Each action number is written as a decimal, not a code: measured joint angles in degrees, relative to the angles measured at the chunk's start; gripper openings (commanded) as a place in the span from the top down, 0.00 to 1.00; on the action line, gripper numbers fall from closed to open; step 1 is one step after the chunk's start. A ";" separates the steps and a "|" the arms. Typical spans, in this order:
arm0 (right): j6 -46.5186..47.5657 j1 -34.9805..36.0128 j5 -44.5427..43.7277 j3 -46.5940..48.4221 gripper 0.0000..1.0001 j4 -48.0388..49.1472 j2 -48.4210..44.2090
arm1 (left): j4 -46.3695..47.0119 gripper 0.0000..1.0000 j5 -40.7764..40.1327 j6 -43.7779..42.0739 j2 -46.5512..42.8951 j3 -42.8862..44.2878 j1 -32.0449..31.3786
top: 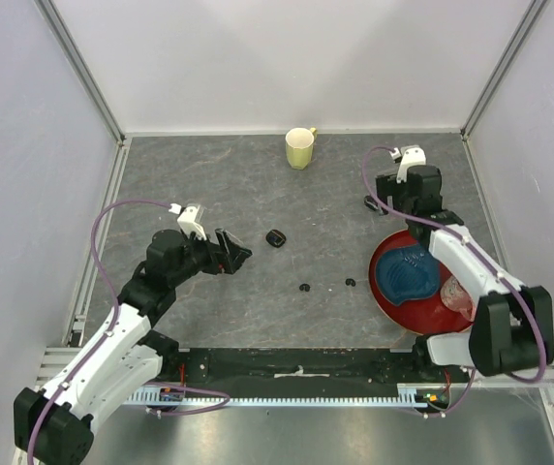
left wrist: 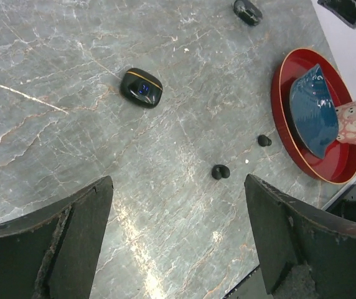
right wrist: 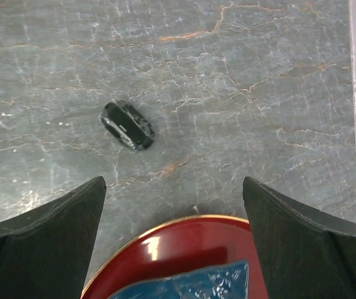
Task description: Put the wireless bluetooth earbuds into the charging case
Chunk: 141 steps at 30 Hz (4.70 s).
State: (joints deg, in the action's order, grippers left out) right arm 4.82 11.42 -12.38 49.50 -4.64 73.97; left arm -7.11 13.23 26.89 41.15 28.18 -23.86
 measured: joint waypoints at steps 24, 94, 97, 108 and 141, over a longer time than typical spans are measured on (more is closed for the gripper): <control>16.41 -7.89 26.21 21.90 0.12 -9.66 36.70 | -0.02 0.07 2.25 -0.07 0.22 -0.11 0.00; 4.20 30.12 35.26 6.64 0.97 -14.34 -10.93 | 13.38 0.12 19.30 12.87 17.64 14.60 -6.29; 4.20 30.86 34.73 6.67 0.97 -14.34 -10.60 | 13.44 0.17 19.89 13.31 19.17 14.64 -7.10; 4.22 32.63 33.05 6.64 0.97 -14.32 -10.12 | 13.68 0.44 21.31 15.04 23.98 16.46 -8.41; -1.55 34.49 23.54 3.10 0.02 -7.65 -15.06 | 12.13 0.98 20.90 12.87 26.32 18.21 -10.29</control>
State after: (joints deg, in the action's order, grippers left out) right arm 3.27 45.91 11.16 52.60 -12.29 58.92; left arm 5.02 34.13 39.77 67.46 46.39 -34.15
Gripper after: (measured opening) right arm 0.972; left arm 0.359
